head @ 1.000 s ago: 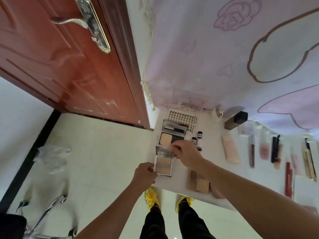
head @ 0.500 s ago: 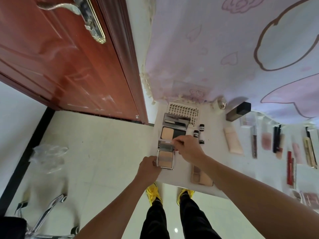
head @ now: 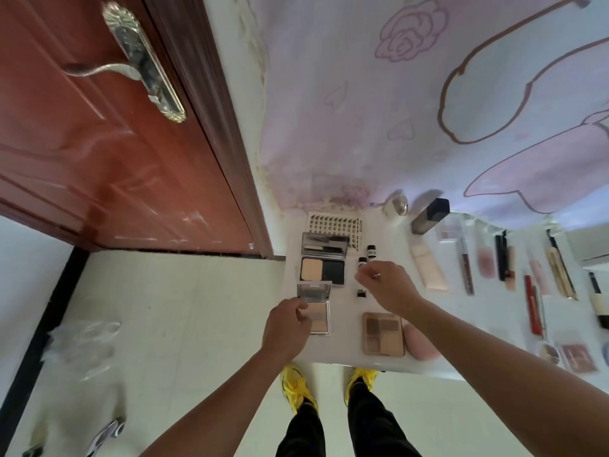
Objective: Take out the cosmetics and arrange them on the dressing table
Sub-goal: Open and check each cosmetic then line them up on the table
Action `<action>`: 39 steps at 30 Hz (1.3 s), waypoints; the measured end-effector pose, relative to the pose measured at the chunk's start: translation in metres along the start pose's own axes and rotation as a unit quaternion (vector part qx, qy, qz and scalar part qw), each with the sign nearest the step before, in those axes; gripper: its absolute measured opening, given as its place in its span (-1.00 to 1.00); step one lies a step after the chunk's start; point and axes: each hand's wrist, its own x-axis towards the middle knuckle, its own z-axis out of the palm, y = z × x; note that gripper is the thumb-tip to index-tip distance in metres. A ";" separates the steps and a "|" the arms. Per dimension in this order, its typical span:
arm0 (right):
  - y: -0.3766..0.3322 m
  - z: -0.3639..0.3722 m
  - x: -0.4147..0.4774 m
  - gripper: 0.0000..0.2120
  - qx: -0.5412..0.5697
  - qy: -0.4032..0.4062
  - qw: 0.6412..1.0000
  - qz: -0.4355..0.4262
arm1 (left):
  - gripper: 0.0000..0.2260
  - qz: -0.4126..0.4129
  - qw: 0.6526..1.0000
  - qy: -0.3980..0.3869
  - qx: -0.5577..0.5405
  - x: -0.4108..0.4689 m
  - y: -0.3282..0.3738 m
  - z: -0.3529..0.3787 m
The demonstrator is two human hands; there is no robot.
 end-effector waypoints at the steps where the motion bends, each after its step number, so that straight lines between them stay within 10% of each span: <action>1: 0.006 -0.006 -0.004 -0.81 -0.025 0.009 1.000 0.002 | -0.75 0.010 1.000 -0.006 -0.003 0.000 0.004 0.001; 12: 0.074 0.003 -0.060 -0.05 -0.399 -0.095 0.908 -0.086 | -0.81 0.048 0.996 -0.080 0.017 0.002 0.035 0.036; 18: 0.096 0.017 -0.051 -0.08 -0.436 -0.086 0.886 -0.135 | -0.83 -0.006 0.998 -0.067 -0.007 -0.001 0.034 0.045; 39: -0.010 -0.206 -0.050 -0.22 -0.012 -0.044 0.981 -0.188 | -0.92 0.030 0.939 -0.065 -0.336 -0.006 0.242 -0.040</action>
